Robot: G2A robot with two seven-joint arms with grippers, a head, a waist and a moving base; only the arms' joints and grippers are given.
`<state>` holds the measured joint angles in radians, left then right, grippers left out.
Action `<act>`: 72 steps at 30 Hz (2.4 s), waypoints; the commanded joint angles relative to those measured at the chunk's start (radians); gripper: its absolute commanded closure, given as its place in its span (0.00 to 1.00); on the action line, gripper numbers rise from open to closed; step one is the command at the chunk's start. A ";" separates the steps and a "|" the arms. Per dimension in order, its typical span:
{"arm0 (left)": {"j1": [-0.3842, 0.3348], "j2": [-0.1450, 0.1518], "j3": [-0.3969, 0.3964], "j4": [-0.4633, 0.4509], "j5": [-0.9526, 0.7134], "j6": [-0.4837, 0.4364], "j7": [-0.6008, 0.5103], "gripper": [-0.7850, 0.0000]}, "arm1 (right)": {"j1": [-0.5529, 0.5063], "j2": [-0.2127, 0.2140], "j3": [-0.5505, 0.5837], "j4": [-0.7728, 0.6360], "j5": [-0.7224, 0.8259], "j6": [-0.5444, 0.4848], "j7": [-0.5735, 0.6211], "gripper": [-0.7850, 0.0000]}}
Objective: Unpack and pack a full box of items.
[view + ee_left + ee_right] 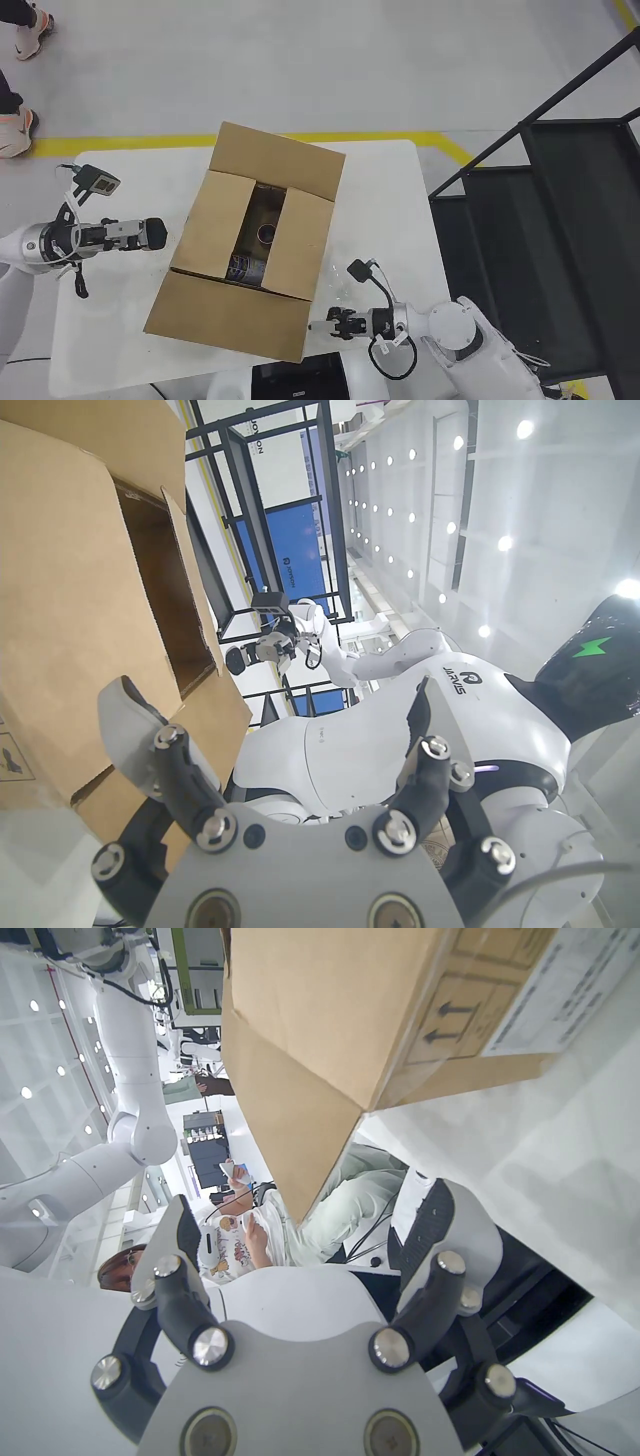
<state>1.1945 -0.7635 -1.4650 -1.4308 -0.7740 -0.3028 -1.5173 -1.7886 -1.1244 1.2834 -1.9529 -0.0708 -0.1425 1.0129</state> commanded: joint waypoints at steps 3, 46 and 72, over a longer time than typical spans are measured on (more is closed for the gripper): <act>0.005 -0.001 -0.005 -0.005 0.000 -0.002 0.002 0.00 | 0.023 -0.005 -0.057 0.006 0.018 0.008 -0.025 0.00; 0.032 -0.016 -0.010 0.010 -0.005 -0.010 0.010 0.00 | 0.176 -0.007 -0.095 0.084 0.381 0.096 -0.175 0.00; -0.057 -0.042 0.099 0.079 0.036 -0.014 0.014 0.00 | 0.124 0.016 -0.048 -0.058 0.463 0.071 -0.168 0.00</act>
<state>1.1346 -0.8061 -1.3651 -1.3519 -0.7387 -0.3160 -1.5040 -1.6711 -1.1074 1.2299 -2.0108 0.3817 -0.0689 0.8622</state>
